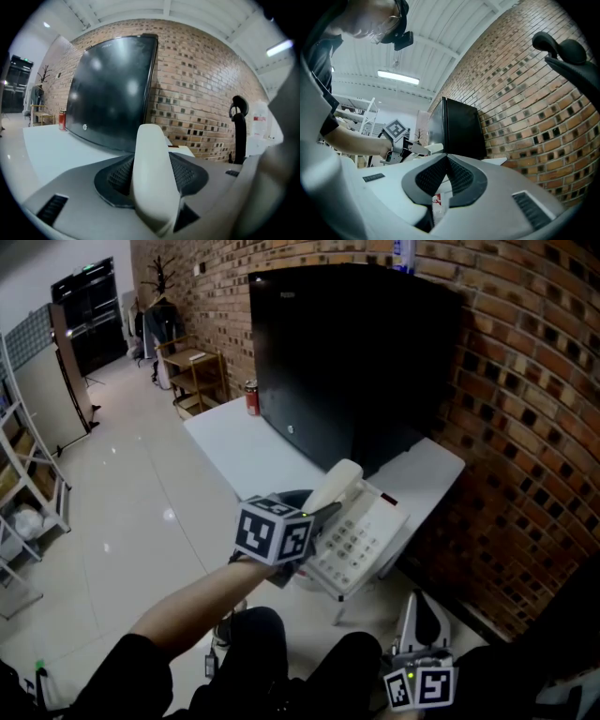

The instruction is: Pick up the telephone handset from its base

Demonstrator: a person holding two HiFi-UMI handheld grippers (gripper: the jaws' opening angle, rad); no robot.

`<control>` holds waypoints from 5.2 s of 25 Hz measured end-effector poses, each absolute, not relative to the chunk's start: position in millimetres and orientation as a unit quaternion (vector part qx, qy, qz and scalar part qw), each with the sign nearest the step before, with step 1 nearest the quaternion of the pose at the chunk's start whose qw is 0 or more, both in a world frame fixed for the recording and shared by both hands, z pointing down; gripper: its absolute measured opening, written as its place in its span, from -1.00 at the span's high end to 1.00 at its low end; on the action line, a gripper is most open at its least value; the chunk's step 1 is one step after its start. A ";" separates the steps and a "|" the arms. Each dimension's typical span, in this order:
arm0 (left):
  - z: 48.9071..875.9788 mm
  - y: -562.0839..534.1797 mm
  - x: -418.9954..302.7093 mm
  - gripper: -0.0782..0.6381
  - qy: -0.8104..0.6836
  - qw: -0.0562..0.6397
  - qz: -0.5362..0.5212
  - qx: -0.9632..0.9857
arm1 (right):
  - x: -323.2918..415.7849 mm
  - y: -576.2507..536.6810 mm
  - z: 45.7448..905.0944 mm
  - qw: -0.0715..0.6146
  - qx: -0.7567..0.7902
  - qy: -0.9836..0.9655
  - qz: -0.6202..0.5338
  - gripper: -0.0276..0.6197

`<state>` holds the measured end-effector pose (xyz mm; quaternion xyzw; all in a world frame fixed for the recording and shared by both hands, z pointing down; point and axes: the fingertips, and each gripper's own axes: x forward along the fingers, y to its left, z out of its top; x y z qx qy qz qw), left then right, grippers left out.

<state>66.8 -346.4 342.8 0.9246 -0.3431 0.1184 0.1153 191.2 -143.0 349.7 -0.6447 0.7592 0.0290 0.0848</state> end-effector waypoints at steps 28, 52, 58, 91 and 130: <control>245.2 -243.7 -97.1 0.17 -0.232 0.078 -0.270 0.931 | 172.5 -140.8 333.1 0.072 -0.638 0.765 0.055 0.88; 246.0 -232.3 -100.2 0.17 -0.226 0.088 -0.279 0.929 | 170.1 -132.8 316.0 0.074 -0.638 0.761 0.087 0.89; 227.4 -224.0 -89.3 0.17 -0.214 0.107 -0.295 0.925 | 175.9 -127.2 310.2 0.079 -0.643 0.756 0.096 0.89; 254.7 -227.4 -88.1 0.17 -0.211 0.107 -0.274 0.932 | 178.7 -123.0 313.7 0.081 -0.652 0.749 0.085 0.89; 256.6 -233.0 -94.3 0.17 -0.208 0.149 -0.324 0.911 | 184.6 -109.6 309.6 0.087 -0.660 0.740 0.101 0.89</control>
